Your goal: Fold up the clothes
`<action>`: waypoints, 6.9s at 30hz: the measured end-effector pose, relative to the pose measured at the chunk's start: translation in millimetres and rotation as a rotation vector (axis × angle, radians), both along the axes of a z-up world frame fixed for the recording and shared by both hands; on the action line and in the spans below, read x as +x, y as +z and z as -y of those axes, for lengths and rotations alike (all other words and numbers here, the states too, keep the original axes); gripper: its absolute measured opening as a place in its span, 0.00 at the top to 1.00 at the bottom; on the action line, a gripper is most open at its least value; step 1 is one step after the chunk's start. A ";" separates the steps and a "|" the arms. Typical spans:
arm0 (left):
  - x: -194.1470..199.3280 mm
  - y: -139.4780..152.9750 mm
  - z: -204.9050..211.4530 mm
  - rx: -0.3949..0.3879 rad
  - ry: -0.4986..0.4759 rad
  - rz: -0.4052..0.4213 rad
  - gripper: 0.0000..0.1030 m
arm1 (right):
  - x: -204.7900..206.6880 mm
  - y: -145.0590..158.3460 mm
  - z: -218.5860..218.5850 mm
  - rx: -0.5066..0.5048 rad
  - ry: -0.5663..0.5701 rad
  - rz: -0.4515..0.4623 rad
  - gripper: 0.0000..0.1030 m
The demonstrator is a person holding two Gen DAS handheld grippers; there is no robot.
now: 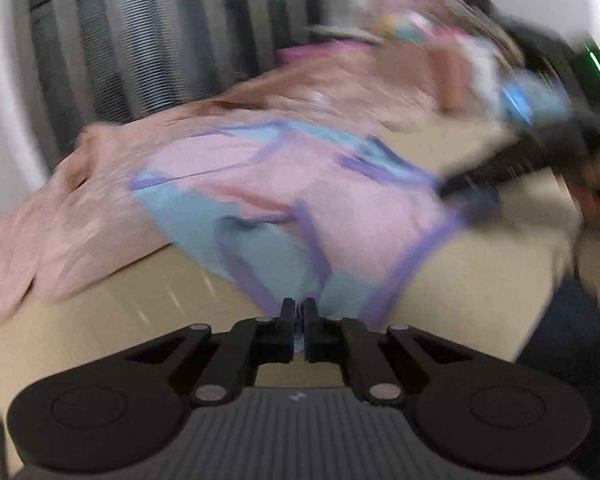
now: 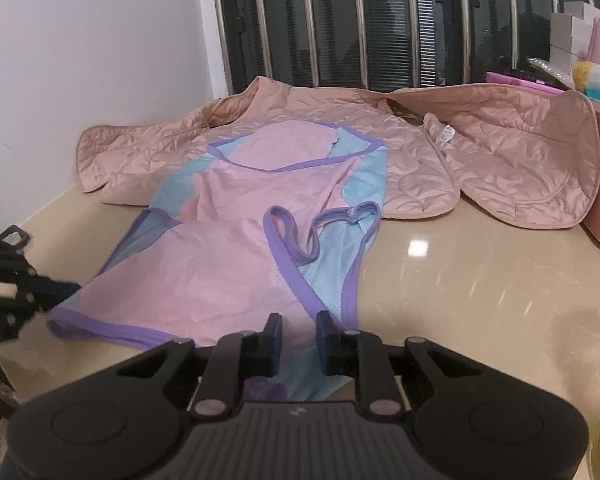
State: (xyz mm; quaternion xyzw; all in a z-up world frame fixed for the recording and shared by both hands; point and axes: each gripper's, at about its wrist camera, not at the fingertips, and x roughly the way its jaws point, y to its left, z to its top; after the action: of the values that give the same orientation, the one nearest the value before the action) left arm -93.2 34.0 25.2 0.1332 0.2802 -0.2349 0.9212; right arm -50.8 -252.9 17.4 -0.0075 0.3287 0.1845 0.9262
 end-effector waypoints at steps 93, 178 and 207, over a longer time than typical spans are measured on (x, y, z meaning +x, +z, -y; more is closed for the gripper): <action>166.8 21.5 -23.2 -0.196 0.434 -0.205 0.39 | 76.0 30.1 -10.8 -0.043 -0.032 -0.059 0.59; -60.1 20.8 -50.7 -0.186 0.354 -0.123 0.54 | -77.1 21.5 3.5 0.068 0.172 0.035 0.71; -74.8 4.8 -31.6 -0.116 0.162 -0.125 0.96 | -105.5 0.4 -0.8 0.030 0.154 0.031 0.97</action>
State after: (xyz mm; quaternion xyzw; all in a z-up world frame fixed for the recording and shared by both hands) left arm -168.0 65.6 30.0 0.0420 0.3327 -0.1834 0.9241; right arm -156.3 -252.1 17.8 -0.0218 0.3098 0.2601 0.9143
